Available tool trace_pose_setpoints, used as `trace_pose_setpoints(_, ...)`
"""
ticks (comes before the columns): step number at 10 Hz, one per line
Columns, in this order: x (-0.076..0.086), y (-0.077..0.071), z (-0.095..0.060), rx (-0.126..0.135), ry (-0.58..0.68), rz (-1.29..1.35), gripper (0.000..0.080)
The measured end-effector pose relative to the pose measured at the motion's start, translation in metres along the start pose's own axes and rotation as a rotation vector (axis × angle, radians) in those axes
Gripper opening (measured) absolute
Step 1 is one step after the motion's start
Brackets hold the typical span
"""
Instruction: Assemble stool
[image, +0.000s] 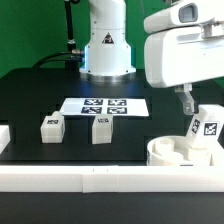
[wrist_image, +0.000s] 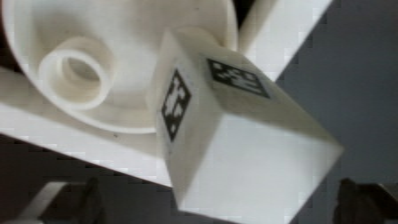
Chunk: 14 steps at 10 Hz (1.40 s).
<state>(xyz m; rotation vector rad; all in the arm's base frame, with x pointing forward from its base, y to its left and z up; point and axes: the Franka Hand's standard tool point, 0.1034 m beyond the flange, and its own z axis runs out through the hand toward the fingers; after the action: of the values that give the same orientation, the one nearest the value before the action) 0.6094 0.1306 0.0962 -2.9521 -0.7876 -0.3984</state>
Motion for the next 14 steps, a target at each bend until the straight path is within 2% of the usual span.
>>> trace_pose_setpoints(3,0.003,-0.015,0.003,-0.022,-0.025,-0.311,0.0649)
trace_pose_setpoints(5,0.008,-0.017,0.001,-0.027,-0.045,-0.505,0.0649)
trace_pose_setpoints(8,0.0,0.001,0.005,-0.032,-0.072,-0.797,0.0649)
trace_pose_setpoints(11,-0.011,0.01,0.011,-0.041,-0.102,-1.079,0.0649)
trace_pose_setpoints(12,-0.011,0.009,0.011,-0.04,-0.103,-1.072,0.0649)
trace_pose_setpoints(13,-0.01,0.008,0.012,-0.04,-0.102,-1.058,0.0607)
trace_pose_setpoints(14,-0.01,0.006,0.013,-0.039,-0.102,-1.051,0.0469)
